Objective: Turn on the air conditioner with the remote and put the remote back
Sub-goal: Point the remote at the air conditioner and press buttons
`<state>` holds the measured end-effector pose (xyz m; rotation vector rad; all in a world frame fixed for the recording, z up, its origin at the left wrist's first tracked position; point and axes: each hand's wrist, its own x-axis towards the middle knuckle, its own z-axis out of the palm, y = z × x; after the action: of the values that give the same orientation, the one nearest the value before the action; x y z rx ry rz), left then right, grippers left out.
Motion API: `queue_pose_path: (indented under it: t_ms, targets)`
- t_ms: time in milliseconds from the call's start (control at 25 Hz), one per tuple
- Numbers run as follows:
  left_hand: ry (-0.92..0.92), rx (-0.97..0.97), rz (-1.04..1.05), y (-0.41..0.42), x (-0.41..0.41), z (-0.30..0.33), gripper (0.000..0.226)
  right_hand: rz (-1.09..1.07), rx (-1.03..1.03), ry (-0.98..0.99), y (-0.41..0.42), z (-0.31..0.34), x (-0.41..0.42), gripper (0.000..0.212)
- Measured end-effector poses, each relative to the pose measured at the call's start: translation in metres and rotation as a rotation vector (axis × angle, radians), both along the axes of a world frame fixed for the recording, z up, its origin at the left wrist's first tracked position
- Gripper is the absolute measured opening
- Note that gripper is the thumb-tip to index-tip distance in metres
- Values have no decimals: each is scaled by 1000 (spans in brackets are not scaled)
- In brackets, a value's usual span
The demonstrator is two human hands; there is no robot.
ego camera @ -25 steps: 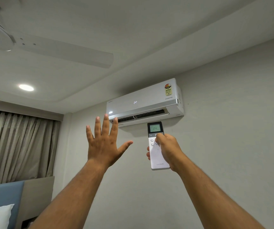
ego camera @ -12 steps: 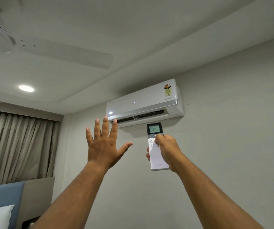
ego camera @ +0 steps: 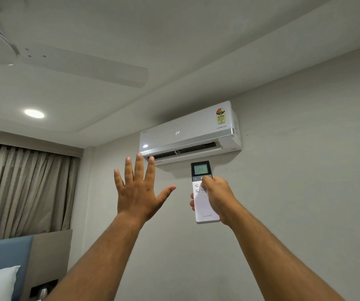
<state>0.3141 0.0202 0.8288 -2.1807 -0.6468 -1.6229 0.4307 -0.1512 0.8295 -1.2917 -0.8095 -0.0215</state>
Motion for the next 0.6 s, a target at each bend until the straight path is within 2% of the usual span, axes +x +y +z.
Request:
queue_pose_path:
  t_ms: [600]
  targets:
    - [-20,-27,-25,2,5,6,103,-42,10,-7,5,0,7,20]
